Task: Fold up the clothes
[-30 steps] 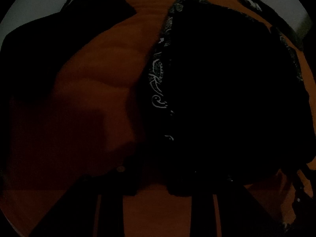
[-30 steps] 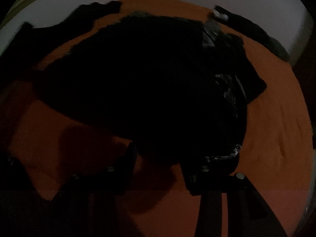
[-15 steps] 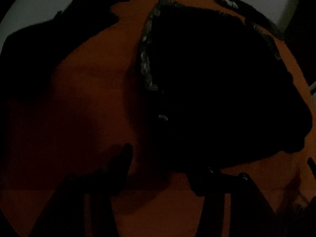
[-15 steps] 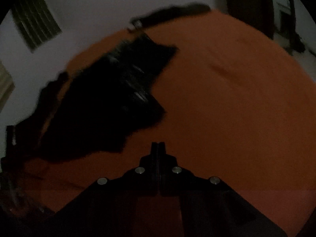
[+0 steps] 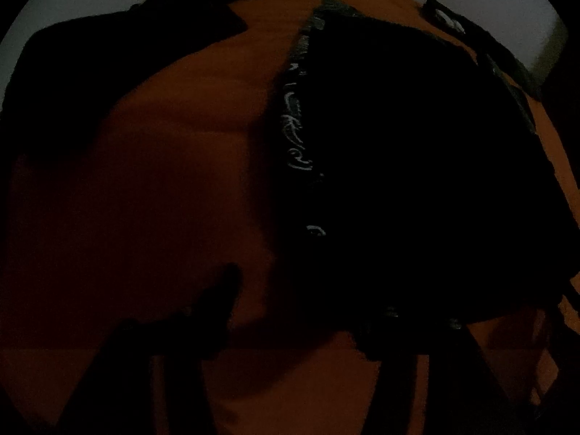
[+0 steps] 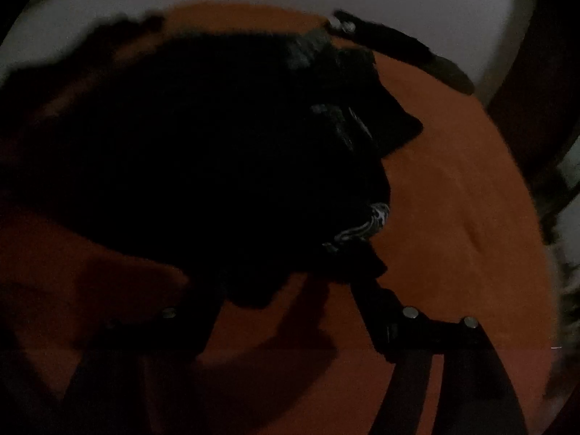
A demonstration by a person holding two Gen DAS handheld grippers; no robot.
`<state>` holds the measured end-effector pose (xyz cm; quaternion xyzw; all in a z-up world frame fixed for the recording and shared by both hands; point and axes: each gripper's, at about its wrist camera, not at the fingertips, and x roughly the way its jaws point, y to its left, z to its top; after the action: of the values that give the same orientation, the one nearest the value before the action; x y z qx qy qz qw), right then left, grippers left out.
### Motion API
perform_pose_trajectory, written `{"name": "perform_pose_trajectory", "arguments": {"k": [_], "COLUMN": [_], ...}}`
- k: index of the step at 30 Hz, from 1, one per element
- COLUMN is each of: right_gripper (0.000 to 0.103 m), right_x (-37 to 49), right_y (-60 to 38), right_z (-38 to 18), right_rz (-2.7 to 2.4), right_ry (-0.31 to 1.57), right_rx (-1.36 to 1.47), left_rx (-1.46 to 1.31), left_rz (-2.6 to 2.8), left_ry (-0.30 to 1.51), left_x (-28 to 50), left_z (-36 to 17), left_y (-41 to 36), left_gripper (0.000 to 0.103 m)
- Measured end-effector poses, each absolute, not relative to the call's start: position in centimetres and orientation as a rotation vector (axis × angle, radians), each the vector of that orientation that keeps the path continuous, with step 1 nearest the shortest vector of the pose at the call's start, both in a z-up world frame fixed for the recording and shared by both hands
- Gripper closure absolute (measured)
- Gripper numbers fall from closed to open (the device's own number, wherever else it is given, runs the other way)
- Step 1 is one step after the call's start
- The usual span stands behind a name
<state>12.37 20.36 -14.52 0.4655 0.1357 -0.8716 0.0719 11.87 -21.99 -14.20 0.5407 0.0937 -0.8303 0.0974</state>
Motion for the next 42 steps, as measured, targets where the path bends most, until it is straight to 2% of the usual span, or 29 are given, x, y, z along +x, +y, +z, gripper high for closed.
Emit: {"name": "perform_pose_trajectory", "arguments": {"k": [1,2,4,5,6,8,10,13,15,17,19,21,23,25,26,29,31,32,35,38,42], "right_gripper": [0.05,0.067,0.068,0.066,0.06,0.06,0.06,0.059,0.047,0.044,0.045,0.055,0.056,0.055,0.049,0.049,0.054,0.062,0.068,0.068,0.068], "right_x": [12.1,11.9,12.8,13.3,13.7,14.4,14.3,13.4,12.1,10.4,8.9,8.2,8.6,7.4,6.1,0.2,-4.0,-6.3,-12.6,-17.5,-22.1], "right_y": [21.6,23.3,27.5,28.7,29.0,29.4,29.5,30.0,30.0,29.0,28.6,29.1,29.4,29.6,29.4,27.8,27.0,26.6,26.0,26.3,25.8], "right_z": [-14.0,-13.0,-11.1,-10.5,-10.3,-10.0,-10.7,-11.7,-12.5,-14.1,-14.9,-13.4,-9.2,-4.0,-1.5,6.8,12.6,15.9,25.0,34.3,44.2], "right_rz": [-2.654,-2.692,-2.725,-2.729,-2.744,-2.772,-2.768,-2.77,-2.78,-2.76,-2.748,-2.782,-2.875,-2.906,-2.893,-2.865,-2.919,-2.951,-2.996,-3.004,-2.971], "right_ry": [0.283,0.107,-0.326,-0.43,-0.411,-0.373,-0.354,-0.389,-0.393,-0.394,-0.399,-0.464,-0.465,-0.415,-0.368,-0.25,-0.259,-0.279,-0.327,-0.379,-0.279], "right_rx": [1.381,1.342,1.209,1.168,1.17,1.173,1.244,1.336,1.396,1.459,1.485,1.398,1.215,1.071,1.044,1.015,0.944,0.901,0.839,0.805,0.823], "left_rx": [1.579,1.54,1.406,1.342,1.303,1.281,1.359,1.458,1.528,1.56,1.534,1.522,1.473,1.383,1.337,1.23,1.166,1.135,1.053,0.939,0.752], "left_rz": [-2.453,-2.473,-2.578,-2.629,-2.669,-2.687,-2.68,-2.621,-2.546,-2.492,-2.491,-2.548,-2.623,-2.688,-2.713,-2.732,-2.714,-2.698,-2.649,-2.64,-2.622], "left_ry": [0.28,0.317,0.495,0.535,0.446,0.141,0.052,0.088,0.158,0.214,0.266,0.372,0.422,0.363,0.331,0.351,0.336,0.324,0.336,0.374,0.2], "left_x": [12.0,12.3,13.3,13.5,13.2,12.2,11.8,11.3,11.3,9.6,8.1,6.2,5.0,1.2,-0.9,-9.3,-14.2,-16.2,-20.6,-20.8,-23.2], "left_z": [-14.0,-13.4,-11.5,-10.4,-9.6,-9.5,-10.8,-11.9,-12.5,-13.2,-12.5,-9.9,-5.6,0.8,4.1,14.6,20.7,23.6,32.6,42.1,51.5], "left_y": [-22.3,-22.6,-23.5,-23.5,-22.8,-20.3,-19.4,-18.6,-18.2,-18.3,-18.7,-19.3,-20.1,-20.8,-21.2,-21.8,-20.8,-20.5,-19.5,-18.6,-16.0], "left_gripper": [0.042,0.042,0.042,0.042,0.042,0.042,0.042,0.042,0.042,0.042,0.046,0.055,0.055,0.054,0.053,0.053,0.053,0.053,0.055,0.055,0.053]}}
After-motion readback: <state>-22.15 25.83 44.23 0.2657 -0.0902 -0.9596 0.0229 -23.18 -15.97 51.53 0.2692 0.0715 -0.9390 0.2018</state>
